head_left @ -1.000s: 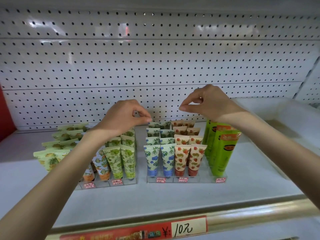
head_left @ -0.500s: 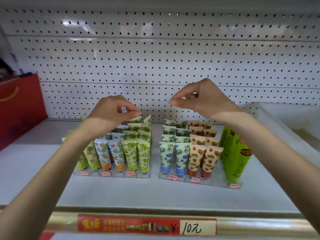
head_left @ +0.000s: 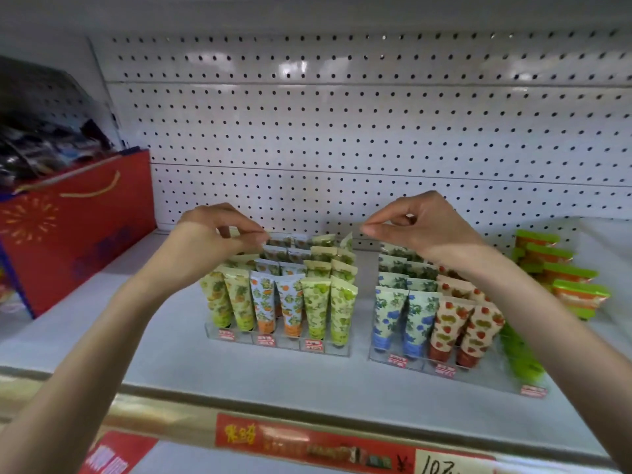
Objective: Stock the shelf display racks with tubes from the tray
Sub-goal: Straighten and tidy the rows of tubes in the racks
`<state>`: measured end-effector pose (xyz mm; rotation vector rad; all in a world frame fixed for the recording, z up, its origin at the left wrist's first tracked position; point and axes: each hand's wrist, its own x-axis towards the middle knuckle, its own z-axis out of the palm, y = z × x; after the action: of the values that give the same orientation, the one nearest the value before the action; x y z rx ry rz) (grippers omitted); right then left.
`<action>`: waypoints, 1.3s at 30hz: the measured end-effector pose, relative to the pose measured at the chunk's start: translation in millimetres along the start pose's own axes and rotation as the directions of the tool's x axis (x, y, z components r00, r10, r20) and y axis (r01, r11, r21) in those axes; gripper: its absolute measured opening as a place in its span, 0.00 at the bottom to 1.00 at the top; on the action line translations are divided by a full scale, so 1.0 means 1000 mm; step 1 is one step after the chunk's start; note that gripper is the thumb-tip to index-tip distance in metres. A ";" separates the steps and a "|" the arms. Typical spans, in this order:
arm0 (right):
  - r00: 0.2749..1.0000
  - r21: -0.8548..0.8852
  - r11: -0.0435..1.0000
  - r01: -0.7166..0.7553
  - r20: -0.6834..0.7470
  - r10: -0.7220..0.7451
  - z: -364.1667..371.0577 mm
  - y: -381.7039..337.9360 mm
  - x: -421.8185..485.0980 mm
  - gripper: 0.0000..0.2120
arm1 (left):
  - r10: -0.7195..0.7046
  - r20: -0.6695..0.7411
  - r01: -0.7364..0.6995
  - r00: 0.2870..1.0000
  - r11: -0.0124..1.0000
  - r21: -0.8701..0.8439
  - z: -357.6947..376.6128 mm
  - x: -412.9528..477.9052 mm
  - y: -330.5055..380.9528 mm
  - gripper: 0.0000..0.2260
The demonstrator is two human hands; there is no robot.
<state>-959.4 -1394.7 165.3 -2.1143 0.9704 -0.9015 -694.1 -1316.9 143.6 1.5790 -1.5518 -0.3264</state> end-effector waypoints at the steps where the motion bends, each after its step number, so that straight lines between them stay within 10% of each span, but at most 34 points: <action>1: 1.000 -0.014 1.000 -0.012 -0.016 0.011 0.002 -0.001 0.001 0.01 | 0.010 0.018 -0.010 1.000 1.000 -0.005 -0.003 0.003 -0.004 0.01; 14: 0.990 -0.271 0.955 -0.122 -0.096 0.099 0.035 0.004 0.039 0.03 | 0.230 0.349 -0.231 0.909 0.972 -0.039 -0.005 0.066 -0.019 0.03; 39: 0.912 -0.454 0.886 -0.092 0.320 0.258 0.021 0.036 0.085 0.04 | 0.193 0.668 -0.356 0.719 0.927 0.116 0.053 0.112 -0.009 0.05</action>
<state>-914.4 -1477.1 153.2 -2.3861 1.2138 -0.1770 -704.9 -1440.8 148.9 1.4440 -2.4216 -0.5799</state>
